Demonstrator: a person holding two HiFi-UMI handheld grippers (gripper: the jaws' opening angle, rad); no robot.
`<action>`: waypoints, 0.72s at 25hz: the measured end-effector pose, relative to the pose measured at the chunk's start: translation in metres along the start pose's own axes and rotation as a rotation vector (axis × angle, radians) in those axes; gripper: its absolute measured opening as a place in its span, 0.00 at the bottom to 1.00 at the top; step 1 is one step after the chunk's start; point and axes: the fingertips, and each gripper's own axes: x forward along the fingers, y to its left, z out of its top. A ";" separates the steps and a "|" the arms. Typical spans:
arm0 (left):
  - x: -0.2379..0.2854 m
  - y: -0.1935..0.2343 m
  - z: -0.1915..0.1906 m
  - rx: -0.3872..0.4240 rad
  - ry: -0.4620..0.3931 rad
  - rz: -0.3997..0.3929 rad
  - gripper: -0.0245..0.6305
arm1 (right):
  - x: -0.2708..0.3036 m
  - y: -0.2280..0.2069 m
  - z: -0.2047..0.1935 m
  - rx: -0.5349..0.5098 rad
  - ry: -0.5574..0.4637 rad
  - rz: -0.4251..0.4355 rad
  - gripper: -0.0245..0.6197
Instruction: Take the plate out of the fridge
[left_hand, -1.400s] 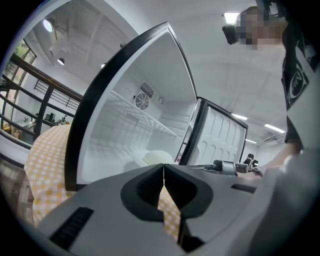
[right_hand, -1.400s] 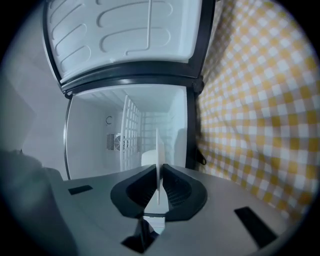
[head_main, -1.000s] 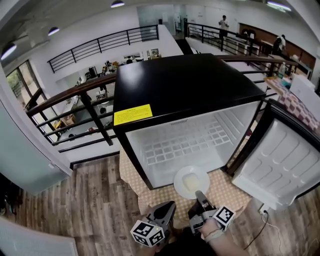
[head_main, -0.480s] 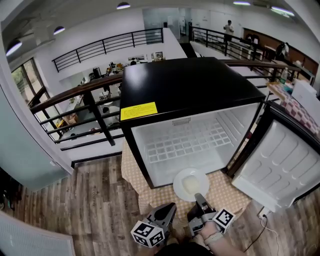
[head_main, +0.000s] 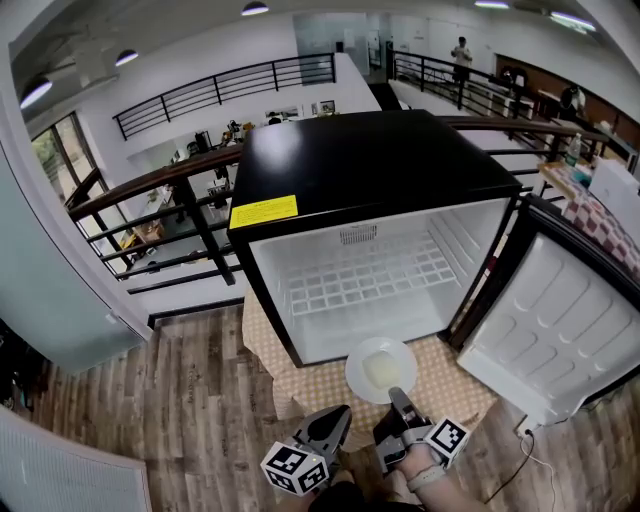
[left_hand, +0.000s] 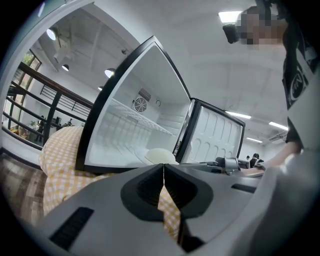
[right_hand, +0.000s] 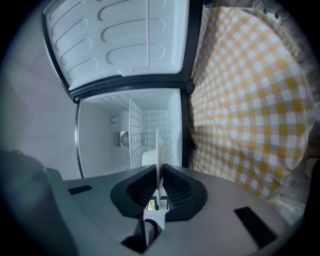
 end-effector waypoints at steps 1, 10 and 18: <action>-0.001 -0.005 -0.002 -0.003 0.001 0.003 0.05 | -0.005 0.000 0.001 0.000 0.003 -0.003 0.11; -0.003 -0.042 -0.016 -0.021 -0.010 0.026 0.05 | -0.043 0.002 0.013 0.003 0.026 -0.025 0.11; -0.010 -0.062 -0.022 -0.018 -0.023 0.057 0.05 | -0.066 0.006 0.014 0.011 0.058 -0.014 0.11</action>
